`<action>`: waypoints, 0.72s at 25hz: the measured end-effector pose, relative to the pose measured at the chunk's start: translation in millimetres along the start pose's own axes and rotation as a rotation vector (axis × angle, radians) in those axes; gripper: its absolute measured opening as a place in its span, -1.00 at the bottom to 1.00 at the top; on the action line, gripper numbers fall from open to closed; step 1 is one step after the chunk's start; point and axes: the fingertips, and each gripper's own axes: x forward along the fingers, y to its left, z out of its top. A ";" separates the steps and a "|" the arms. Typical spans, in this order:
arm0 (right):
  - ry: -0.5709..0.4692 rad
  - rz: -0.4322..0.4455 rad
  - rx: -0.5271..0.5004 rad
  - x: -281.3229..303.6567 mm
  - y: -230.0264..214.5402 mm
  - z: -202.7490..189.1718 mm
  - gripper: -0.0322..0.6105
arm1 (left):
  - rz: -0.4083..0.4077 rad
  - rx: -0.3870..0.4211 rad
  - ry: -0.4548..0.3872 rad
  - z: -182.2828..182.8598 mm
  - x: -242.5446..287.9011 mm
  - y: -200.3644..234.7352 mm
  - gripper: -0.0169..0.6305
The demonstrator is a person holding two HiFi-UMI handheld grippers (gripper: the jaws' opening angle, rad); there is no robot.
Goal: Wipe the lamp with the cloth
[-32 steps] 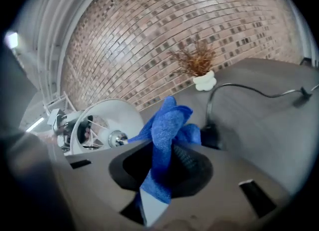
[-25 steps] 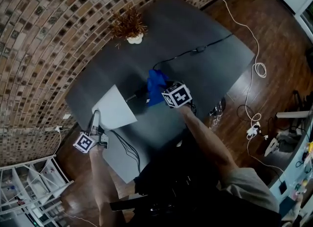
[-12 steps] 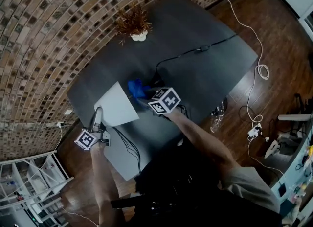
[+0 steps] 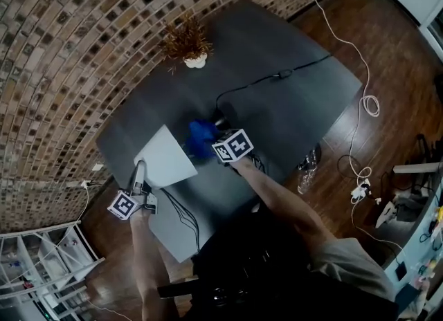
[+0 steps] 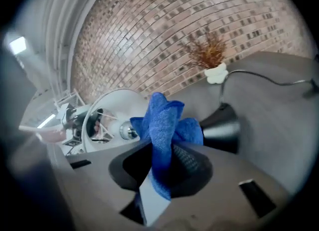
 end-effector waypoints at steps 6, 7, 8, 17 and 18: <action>-0.090 -0.216 0.093 -69.3 -75.2 17.3 -0.64 | -0.023 0.004 -0.006 -0.3 2.4 -4.1 -0.65; -0.110 -0.233 0.067 -77.3 -72.0 26.8 -0.64 | -0.020 0.001 -0.007 -0.4 2.5 -2.8 -0.65; -0.128 -0.216 0.031 -78.9 -60.0 37.2 -0.64 | -0.015 -0.002 -0.007 -0.7 1.7 -0.8 -0.65; -0.015 -0.106 -0.040 -10.7 -29.0 23.5 -0.64 | -0.026 0.000 -0.004 -6.4 -0.8 -6.4 -0.65; -0.023 -0.126 -0.010 -23.0 -46.3 22.7 -0.64 | -0.032 0.005 -0.003 -6.4 0.0 -7.9 -0.65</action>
